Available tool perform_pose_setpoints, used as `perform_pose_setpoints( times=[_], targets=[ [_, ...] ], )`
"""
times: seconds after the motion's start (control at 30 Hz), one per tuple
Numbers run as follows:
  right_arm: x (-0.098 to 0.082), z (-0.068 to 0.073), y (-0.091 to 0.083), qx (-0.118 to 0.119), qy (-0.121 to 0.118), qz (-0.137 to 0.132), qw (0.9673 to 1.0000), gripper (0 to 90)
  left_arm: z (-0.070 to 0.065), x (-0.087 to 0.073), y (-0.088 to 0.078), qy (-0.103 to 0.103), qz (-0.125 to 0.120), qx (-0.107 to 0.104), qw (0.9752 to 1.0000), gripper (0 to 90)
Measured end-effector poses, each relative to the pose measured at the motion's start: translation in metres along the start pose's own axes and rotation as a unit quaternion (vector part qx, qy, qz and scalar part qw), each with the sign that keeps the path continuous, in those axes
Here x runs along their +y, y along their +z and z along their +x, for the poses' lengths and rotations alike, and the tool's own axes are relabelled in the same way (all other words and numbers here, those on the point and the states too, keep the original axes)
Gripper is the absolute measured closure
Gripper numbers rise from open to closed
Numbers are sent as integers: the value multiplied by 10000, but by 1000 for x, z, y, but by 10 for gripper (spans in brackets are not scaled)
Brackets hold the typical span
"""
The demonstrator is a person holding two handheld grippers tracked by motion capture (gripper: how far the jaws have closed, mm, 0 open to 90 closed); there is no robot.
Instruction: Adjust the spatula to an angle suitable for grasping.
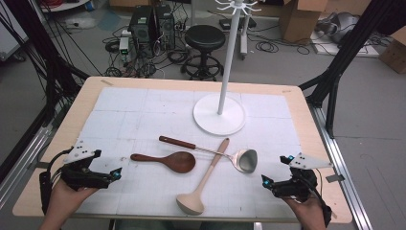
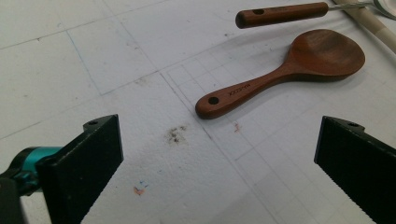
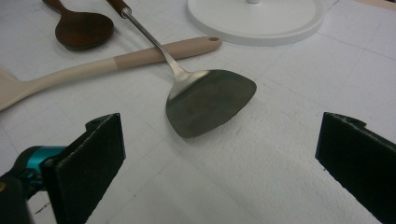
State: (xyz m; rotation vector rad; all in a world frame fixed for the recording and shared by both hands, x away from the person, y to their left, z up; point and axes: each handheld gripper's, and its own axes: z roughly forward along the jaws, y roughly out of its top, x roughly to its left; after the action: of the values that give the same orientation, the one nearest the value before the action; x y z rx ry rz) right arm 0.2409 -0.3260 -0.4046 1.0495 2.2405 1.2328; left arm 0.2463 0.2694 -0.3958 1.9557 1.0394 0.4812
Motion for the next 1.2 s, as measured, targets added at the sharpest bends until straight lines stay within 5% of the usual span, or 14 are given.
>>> perform_pose_setpoints(
  times=[0.57,1.2],
  targets=[
    [2,1,6,96,-51,33,9999,5,-3,3,4,49,-8,-40,10000,17],
    [25,7,25,374,-239,86,9990,5,-6,5,9,35,-10,-77,10000,17]
  ],
)
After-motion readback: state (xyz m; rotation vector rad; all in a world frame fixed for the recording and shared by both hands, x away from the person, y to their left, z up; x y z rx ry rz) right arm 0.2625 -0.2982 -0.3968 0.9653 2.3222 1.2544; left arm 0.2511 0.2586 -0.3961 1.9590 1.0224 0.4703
